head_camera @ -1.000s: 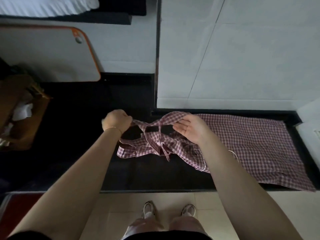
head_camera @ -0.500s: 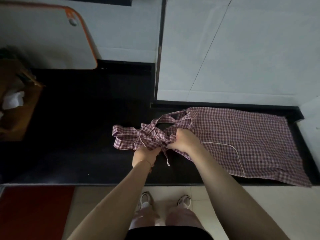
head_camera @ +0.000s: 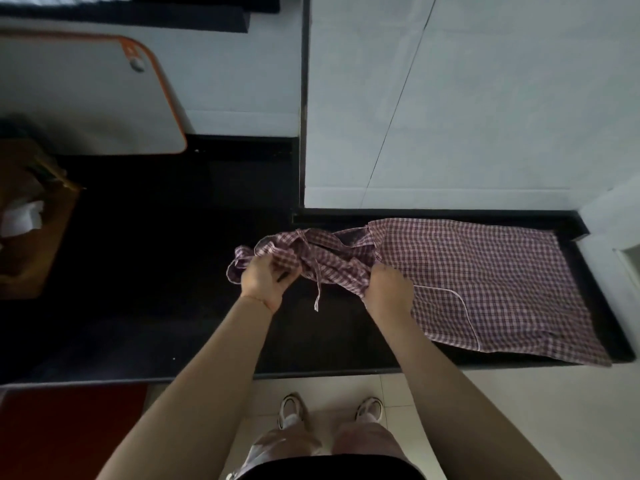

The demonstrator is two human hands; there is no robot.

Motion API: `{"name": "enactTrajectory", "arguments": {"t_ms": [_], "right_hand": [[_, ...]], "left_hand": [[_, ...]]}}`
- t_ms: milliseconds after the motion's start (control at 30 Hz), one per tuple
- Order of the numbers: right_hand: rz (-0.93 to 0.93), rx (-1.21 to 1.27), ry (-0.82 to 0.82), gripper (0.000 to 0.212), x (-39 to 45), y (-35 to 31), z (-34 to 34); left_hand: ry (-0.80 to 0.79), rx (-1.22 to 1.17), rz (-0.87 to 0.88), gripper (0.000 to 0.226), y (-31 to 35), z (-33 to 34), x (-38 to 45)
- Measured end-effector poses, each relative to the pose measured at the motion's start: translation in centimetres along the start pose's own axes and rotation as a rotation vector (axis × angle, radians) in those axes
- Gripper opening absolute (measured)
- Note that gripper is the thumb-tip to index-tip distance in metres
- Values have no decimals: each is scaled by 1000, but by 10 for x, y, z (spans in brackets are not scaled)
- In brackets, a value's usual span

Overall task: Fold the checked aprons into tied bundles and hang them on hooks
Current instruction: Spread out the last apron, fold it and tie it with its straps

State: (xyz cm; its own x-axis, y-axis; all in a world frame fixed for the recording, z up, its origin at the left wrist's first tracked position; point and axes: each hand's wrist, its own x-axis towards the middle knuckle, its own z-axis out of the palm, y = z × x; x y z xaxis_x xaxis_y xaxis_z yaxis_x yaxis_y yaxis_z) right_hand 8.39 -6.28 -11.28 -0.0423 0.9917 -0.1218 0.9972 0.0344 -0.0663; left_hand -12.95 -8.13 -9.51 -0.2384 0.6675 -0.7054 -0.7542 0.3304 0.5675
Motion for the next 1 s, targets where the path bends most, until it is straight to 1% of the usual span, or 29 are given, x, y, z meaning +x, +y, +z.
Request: {"name": "enactTrajectory", "arguments": {"t_ms": [100,133,167,233,300,333,367,400,433,467,500,533,567,600,633,667,700,733,767,800,867,900,933,967,1000], "right_hand": [[143,53,32,12,8,12,-6],[181,66,46,15,10,16,-6],[205,79,61,17,10,19,-5],[241,118,89,21,10,24,-2],[256,162,112,27,7,28,1],[248,177,105,28,6,29,2],[221,192,78,26,5,29,3],[177,220,23,22,5,29,4],[122,254,-64,17,5,26,5],[68,276,-181,15,4,23,5],[17,278,-286,14,4,19,6],[-25,266,-352,14,4,15,7],[-53,257,-382,15,4,12,9],[-75,261,-394,17,3,9,9],[-92,280,-411,21,2,6,9],[-105,310,-434,23,1,5,9],[-112,348,-464,23,1,4,9],[-111,397,-503,22,1,5,10],[-109,445,-545,20,2,6,9],[-113,471,-582,21,4,8,8],[-142,457,-651,28,6,11,4],[-159,441,-676,30,6,12,3],[-166,432,-695,29,7,15,1],[-155,429,-718,26,7,17,0],[-121,444,-750,28,7,18,-2]], "left_hand": [[-33,-12,30,29,35,2,-6],[-18,33,64,29,45,2,-9],[34,134,132,29,53,1,-10],[199,473,336,25,61,-7,-9],[447,885,519,28,63,-26,-2],[570,1097,567,29,63,-35,2],[669,1267,572,28,62,-44,8],[738,1362,541,29,60,-51,12],[770,1410,508,32,59,-55,16],[749,1432,507,36,55,-57,19],[675,1464,531,37,50,-54,19],[579,1513,546,34,43,-50,17],[468,1556,513,26,35,-45,16],[360,1600,399,22,26,-38,13],[266,1618,227,31,17,-33,9],[187,1581,20,46,8,-30,5],[131,1493,-177,60,0,-28,3],[91,1378,-324,69,-11,-29,5],[79,1262,-384,69,-19,-32,8],[91,1137,-363,62,-27,-34,12],[137,942,-191,35,-37,-33,21],[120,842,-116,22,-37,-29,26],[56,717,-66,12,-34,-19,26],[-54,569,-54,9,-29,-7,25],[-160,421,-56,11,-22,3,21]]}}
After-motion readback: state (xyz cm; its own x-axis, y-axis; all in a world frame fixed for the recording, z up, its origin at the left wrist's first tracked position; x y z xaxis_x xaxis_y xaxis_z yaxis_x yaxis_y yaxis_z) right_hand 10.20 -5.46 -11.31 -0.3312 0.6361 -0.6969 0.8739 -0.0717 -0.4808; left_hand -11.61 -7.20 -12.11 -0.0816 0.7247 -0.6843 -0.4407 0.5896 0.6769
